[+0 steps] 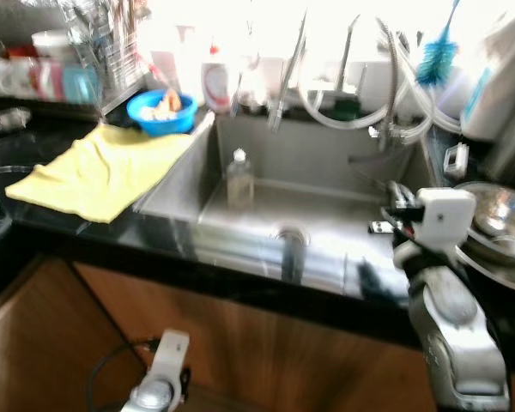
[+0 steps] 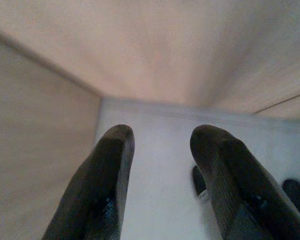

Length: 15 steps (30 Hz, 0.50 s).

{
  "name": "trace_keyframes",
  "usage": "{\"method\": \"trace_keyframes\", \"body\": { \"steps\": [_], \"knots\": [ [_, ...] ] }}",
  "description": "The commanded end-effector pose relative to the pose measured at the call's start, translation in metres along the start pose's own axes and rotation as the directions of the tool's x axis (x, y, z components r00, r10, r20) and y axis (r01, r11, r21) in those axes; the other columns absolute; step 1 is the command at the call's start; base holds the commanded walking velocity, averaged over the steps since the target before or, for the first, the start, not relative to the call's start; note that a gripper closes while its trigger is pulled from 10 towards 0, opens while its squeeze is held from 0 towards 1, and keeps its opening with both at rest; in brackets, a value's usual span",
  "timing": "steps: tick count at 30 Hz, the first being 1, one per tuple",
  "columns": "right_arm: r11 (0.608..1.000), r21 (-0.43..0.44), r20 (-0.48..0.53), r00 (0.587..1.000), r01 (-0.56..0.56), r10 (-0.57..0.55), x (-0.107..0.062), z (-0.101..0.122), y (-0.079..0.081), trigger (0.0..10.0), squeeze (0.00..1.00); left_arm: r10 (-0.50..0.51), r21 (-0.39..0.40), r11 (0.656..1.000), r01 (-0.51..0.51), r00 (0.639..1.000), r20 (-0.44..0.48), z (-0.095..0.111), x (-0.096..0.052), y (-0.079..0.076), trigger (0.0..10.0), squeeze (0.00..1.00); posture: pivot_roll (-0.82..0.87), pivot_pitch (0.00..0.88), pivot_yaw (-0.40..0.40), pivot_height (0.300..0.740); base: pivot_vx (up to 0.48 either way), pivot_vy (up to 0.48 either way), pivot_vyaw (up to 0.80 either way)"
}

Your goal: Kitchen organization

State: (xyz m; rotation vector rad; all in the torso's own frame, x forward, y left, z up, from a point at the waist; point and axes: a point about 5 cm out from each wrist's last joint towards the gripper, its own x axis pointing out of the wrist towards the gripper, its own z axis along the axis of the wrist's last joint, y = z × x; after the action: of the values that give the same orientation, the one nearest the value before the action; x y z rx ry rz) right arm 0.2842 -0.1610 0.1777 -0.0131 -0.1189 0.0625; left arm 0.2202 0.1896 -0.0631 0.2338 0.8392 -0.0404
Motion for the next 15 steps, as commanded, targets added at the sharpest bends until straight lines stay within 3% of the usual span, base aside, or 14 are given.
{"method": "trace_keyframes", "body": {
  "steps": [1,12,15],
  "knots": [
    [1.0,-0.011,0.001,1.0,0.022,-0.022,-0.002,0.001,-0.007,10.0,0.0,-0.007,-0.008,1.0,0.007,1.0,-0.01,0.0,0.0,-0.003,10.0,0.0,-0.14,0.0,0.015,0.74,0.0,0.0,0.0],
    [1.0,0.002,-0.069,0.997,-0.014,0.014,-0.002,-0.009,-0.003,10.0,0.0,-0.01,-0.008,1.0,0.01,1.0,-0.016,-0.002,0.0,-0.004,10.0,0.0,-0.14,0.0,0.014,0.74,0.0,0.0,0.0],
    [1.0,0.02,-0.146,0.989,-0.017,0.02,-0.002,-0.02,-0.003,10.0,0.0,-0.011,-0.007,1.0,0.011,1.0,-0.018,-0.002,0.0,-0.005,10.0,0.0,-0.14,0.0,0.014,0.74,0.0,0.0,0.0]
  ]
}}
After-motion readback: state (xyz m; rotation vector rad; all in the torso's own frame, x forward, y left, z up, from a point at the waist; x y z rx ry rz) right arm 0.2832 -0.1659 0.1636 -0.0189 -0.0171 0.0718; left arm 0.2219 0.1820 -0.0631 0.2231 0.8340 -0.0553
